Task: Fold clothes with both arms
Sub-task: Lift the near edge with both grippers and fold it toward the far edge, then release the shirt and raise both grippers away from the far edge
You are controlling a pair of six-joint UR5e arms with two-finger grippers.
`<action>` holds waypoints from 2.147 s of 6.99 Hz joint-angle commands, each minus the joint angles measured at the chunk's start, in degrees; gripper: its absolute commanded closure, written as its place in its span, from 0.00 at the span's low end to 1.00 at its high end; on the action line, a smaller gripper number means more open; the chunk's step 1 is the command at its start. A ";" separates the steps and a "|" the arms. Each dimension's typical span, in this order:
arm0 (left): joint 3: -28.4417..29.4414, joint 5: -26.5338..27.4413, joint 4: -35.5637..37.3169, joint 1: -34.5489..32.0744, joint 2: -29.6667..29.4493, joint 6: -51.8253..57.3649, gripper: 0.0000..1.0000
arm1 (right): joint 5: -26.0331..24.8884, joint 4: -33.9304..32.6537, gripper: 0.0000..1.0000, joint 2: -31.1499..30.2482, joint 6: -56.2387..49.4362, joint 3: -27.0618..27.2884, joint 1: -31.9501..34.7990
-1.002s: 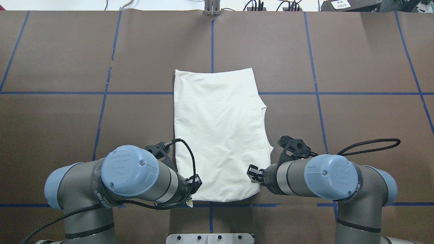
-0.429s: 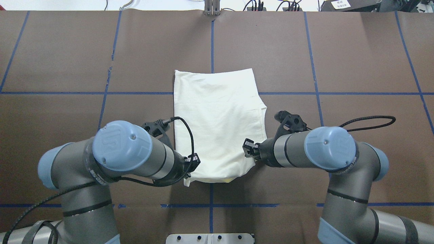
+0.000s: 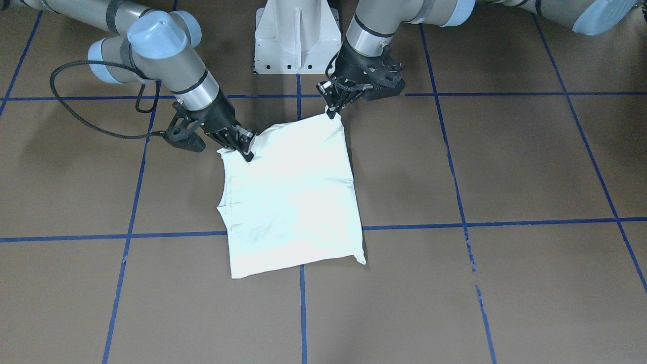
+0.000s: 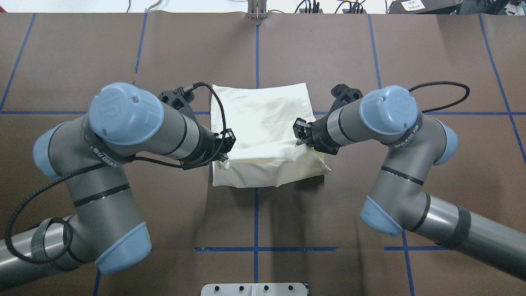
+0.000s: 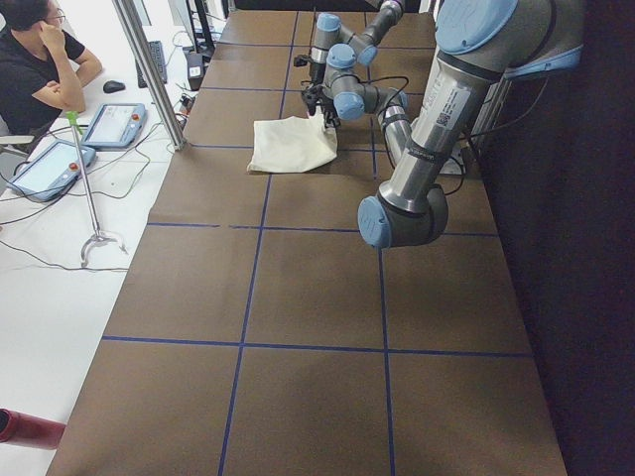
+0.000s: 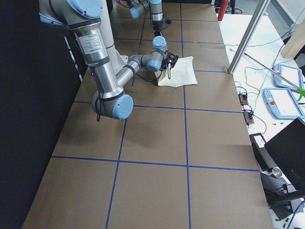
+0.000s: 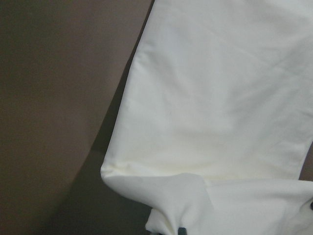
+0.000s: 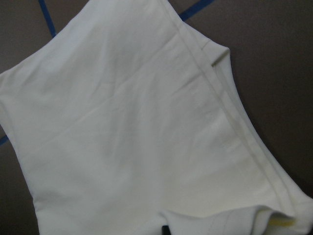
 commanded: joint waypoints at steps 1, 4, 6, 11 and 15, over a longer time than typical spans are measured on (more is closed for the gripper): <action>11.51 -0.29 -7.64 -4.81 -4.21 0.64 1.00 | 4.53 0.06 1.00 6.87 -1.92 -9.88 5.96; 18.41 -0.03 -14.01 -7.27 -5.80 0.73 1.00 | 4.53 0.23 1.00 16.19 -2.63 -22.98 6.51; 21.99 0.15 -14.88 -8.60 -7.55 2.13 1.00 | 4.53 0.32 1.00 19.19 -3.15 -28.61 6.95; 33.08 4.88 -22.89 -8.69 -10.28 2.14 0.67 | 4.27 0.23 0.01 20.87 -5.94 -33.37 7.30; 41.18 7.45 -24.64 -13.26 -11.43 13.90 0.00 | 13.83 0.23 0.00 20.96 -15.28 -34.80 14.33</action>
